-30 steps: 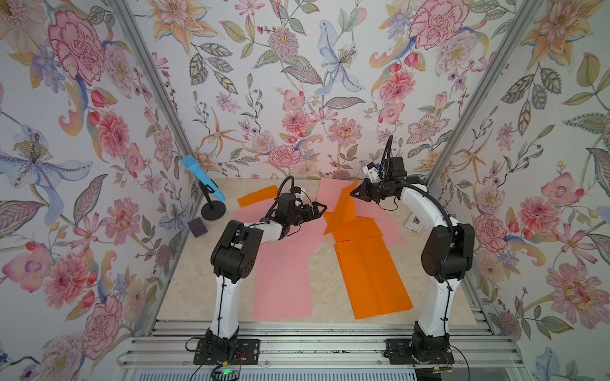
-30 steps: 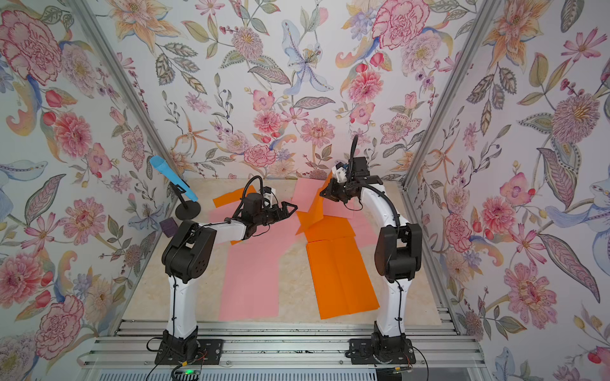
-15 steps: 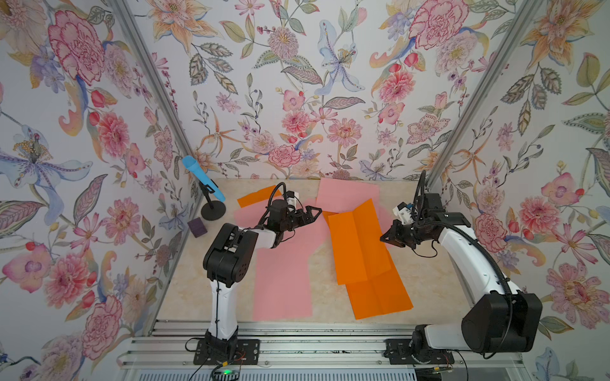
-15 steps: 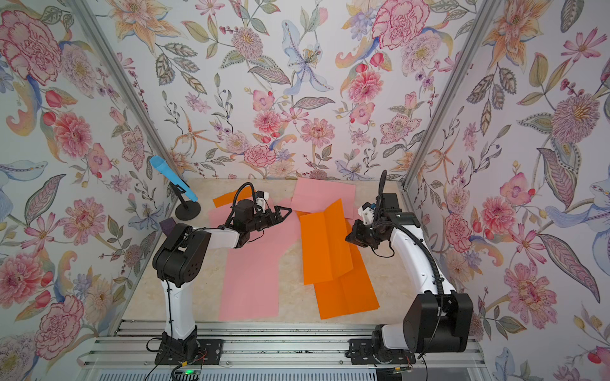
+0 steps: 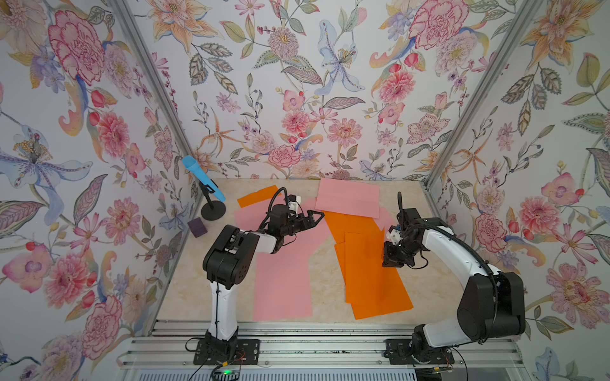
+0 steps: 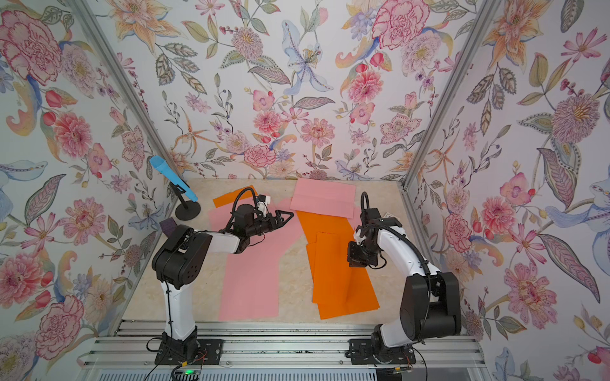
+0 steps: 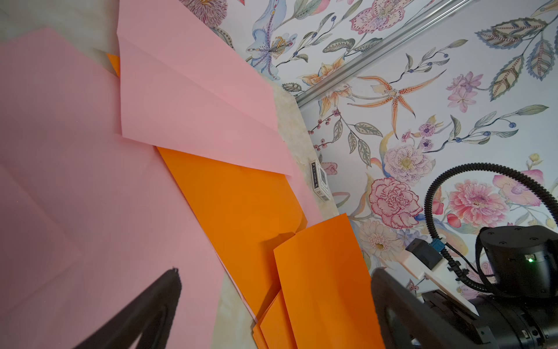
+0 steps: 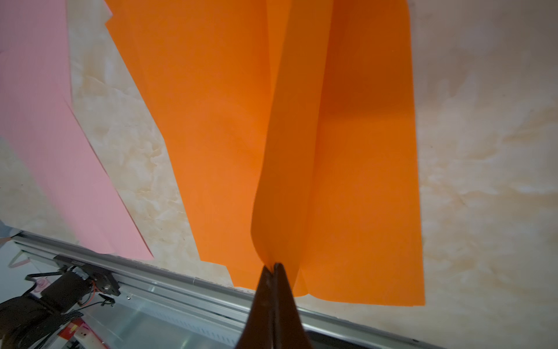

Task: Sort the scattered colored papers by color
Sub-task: Place the colored paper.

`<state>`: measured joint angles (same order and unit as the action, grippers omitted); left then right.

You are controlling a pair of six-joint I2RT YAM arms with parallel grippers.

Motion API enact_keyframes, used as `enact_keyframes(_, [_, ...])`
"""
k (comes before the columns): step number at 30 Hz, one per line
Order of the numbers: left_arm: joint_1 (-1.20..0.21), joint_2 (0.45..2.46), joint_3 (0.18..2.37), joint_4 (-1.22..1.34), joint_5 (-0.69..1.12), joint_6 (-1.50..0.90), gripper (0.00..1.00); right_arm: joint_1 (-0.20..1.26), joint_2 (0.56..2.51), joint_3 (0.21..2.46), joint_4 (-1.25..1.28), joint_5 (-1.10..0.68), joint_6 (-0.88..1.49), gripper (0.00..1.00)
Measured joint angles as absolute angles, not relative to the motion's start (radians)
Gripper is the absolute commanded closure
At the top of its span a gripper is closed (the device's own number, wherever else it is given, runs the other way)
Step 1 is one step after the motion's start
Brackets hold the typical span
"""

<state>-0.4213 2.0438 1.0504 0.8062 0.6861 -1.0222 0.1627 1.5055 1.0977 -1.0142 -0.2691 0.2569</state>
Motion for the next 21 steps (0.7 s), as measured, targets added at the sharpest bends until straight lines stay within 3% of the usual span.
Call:
enact_keyframes(2, [-0.437,2.032,1.035,0.810,0.693,-1.029,0.00,0.181,1.522,1.098,-1.022,-0.220,0.257,0.95])
enact_keyframes(4, [-0.455,2.024,1.023,0.824,0.698,-1.037,0.00,0.190,1.533,1.098,-1.032,-0.161,0.258,0.81])
enact_keyframes(6, [-0.474,2.022,1.015,0.836,0.701,-1.042,0.00,0.189,1.536,1.098,-1.038,-0.103,0.257,0.60])
enact_keyframes(9, [-0.502,2.022,1.008,0.849,0.702,-1.056,0.00,0.179,1.536,1.098,-1.045,-0.028,0.265,0.44])
enact_keyframes(15, [-0.548,2.021,0.997,0.859,0.700,-1.073,0.00,0.131,1.533,1.098,-1.047,0.052,0.275,0.32])
enact_keyframes(21, [-0.607,2.021,0.948,0.873,0.688,-1.101,0.00,0.078,1.483,1.099,-1.003,0.028,0.310,0.04])
